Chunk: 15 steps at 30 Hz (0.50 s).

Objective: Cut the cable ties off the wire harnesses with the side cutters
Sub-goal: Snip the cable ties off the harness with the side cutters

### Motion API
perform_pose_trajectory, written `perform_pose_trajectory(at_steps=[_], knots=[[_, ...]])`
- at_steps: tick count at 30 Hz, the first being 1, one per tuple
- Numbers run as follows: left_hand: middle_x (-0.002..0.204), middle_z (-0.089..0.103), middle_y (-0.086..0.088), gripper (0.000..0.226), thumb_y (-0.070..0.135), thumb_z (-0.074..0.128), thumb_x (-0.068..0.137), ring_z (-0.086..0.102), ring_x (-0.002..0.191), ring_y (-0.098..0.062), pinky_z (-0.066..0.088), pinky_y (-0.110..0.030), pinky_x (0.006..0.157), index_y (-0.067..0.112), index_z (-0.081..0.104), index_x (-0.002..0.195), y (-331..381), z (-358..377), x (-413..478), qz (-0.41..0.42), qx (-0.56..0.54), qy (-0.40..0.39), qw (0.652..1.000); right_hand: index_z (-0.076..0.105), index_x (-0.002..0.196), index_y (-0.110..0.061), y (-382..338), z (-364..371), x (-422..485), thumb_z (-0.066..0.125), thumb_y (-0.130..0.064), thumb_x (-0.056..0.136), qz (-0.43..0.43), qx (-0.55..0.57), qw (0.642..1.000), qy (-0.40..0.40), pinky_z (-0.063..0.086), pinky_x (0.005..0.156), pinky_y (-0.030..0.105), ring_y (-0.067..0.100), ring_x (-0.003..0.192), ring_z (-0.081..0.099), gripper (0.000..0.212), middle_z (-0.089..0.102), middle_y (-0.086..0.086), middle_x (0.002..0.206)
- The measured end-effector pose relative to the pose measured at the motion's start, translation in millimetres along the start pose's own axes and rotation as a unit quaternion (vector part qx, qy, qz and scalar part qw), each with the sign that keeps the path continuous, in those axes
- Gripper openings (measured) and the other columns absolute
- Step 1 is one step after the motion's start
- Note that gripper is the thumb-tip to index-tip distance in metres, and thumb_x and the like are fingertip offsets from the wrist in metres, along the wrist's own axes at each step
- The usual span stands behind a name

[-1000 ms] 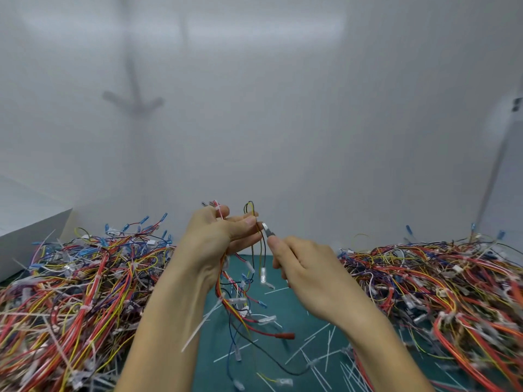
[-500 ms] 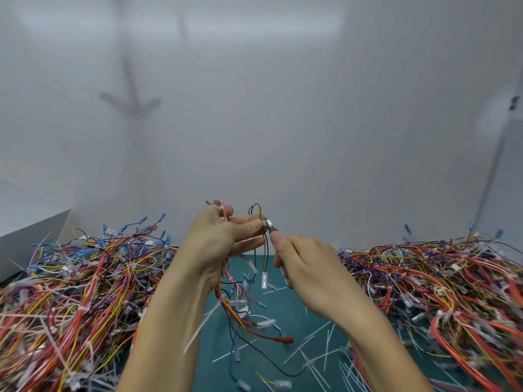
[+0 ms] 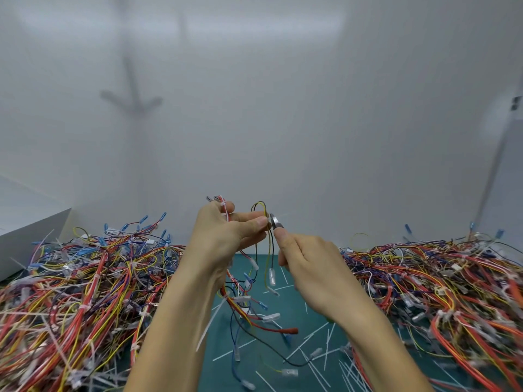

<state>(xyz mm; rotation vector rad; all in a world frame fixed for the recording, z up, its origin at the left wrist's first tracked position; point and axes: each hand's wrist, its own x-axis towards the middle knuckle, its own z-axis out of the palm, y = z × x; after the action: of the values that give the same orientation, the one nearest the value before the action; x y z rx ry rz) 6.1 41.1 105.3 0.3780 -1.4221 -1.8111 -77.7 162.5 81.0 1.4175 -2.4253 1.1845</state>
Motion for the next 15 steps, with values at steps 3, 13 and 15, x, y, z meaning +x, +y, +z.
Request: perform_pose_trajectory(at_steps=[3,13,15], knots=[[0.099,0.069,-0.028,0.047,-0.018,0.067,0.08,0.073,0.072,-0.026,0.062,-0.031,0.066,0.006,0.035,0.106,-1.4,1.3,0.3,0.004,0.002,0.001,1.0,0.059,0.072,-0.012,-0.5,0.8,-0.1,0.026,-0.055,0.101,0.004,0.007,1.0,-0.001,0.038,0.067,0.038,0.023,0.069,0.052,0.062,0.054,0.0,0.063],[0.096,0.071,-0.026,0.048,-0.016,0.069,0.078,0.072,0.079,-0.031,0.063,-0.032,0.067,0.004,0.038,0.109,-2.1,1.5,0.1,0.017,0.037,0.007,0.999,0.061,0.067,-0.008,4.2,0.9,0.4,0.031,-0.054,0.102,0.019,0.046,0.999,0.004,0.047,0.068,0.038,0.027,0.064,0.058,0.065,0.059,0.006,0.059],[0.095,0.072,-0.024,0.045,-0.015,0.071,0.078,0.072,0.082,-0.032,0.062,-0.032,0.068,0.006,0.039,0.102,-4.0,2.2,0.8,0.022,0.063,0.005,0.998,0.06,0.061,-0.011,6.7,2.1,1.2,0.034,-0.054,0.102,0.043,0.082,0.996,-0.009,0.051,0.068,0.042,0.026,0.056,0.056,0.065,0.054,0.001,0.051]])
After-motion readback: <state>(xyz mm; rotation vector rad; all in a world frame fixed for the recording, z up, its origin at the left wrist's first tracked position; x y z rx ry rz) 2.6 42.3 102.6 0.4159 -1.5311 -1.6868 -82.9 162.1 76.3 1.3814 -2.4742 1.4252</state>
